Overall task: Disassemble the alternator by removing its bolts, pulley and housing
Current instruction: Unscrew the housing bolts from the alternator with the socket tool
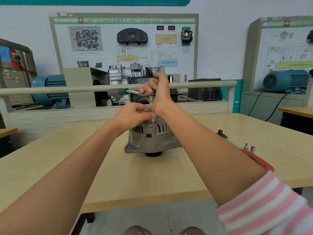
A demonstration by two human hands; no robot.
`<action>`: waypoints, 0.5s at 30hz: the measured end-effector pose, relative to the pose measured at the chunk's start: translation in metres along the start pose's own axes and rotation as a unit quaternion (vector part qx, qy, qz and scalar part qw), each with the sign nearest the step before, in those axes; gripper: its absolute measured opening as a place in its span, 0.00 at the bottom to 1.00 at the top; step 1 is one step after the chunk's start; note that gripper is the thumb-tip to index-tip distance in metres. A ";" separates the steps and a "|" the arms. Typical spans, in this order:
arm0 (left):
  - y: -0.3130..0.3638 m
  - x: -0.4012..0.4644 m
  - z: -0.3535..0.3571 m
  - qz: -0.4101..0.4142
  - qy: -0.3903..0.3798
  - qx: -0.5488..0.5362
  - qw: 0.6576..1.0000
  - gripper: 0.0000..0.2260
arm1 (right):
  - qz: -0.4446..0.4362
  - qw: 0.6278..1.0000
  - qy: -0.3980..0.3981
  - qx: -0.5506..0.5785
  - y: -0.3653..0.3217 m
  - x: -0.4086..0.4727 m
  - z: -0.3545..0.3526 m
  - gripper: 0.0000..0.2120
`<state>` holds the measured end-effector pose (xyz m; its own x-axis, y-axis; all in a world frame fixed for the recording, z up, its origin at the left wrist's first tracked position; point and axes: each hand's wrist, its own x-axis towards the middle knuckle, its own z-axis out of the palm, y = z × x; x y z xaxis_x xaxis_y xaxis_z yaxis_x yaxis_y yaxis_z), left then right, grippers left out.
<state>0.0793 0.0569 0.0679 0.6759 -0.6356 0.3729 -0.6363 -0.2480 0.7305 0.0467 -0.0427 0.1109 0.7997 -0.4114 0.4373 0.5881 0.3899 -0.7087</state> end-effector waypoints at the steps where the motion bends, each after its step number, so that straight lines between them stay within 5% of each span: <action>1: 0.000 -0.001 0.000 0.003 0.001 0.001 1.000 0.08 | -0.010 1.000 0.003 -0.010 0.001 -0.001 0.002 0.29; 4: 0.001 -0.001 0.001 0.005 0.017 0.010 1.000 0.01 | -0.100 0.984 0.043 -0.143 0.009 -0.011 0.006 0.23; 5: 0.000 0.000 0.000 0.003 0.025 0.018 1.000 0.03 | -0.162 0.951 0.059 -0.258 0.013 -0.015 0.006 0.22; 8: -0.002 -0.001 -0.001 0.014 0.049 0.064 0.997 0.07 | -0.306 0.688 0.127 -0.645 0.035 -0.028 0.004 0.14; 9: -0.003 -0.002 -0.001 0.023 0.055 0.062 0.996 0.13 | -0.306 0.627 0.169 -0.696 0.040 -0.030 0.007 0.14; 10: -0.003 -0.003 -0.001 0.024 0.063 0.052 0.996 0.17 | -0.303 0.607 0.198 -0.708 0.041 -0.031 0.010 0.16; 12: -0.003 -0.004 -0.001 0.029 0.067 0.057 0.996 0.17 | -0.310 0.636 0.190 -0.681 0.040 -0.030 0.013 0.17; 15: 0.001 -0.004 0.001 0.019 0.047 0.070 0.996 0.04 | -0.286 0.789 0.115 -0.531 0.028 -0.026 0.013 0.21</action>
<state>0.0755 0.0589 0.0666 0.6784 -0.5770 0.4549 -0.7028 -0.3291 0.6307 0.0439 -0.0101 0.0863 0.3249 -0.4564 0.8283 0.3134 -0.7744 -0.5496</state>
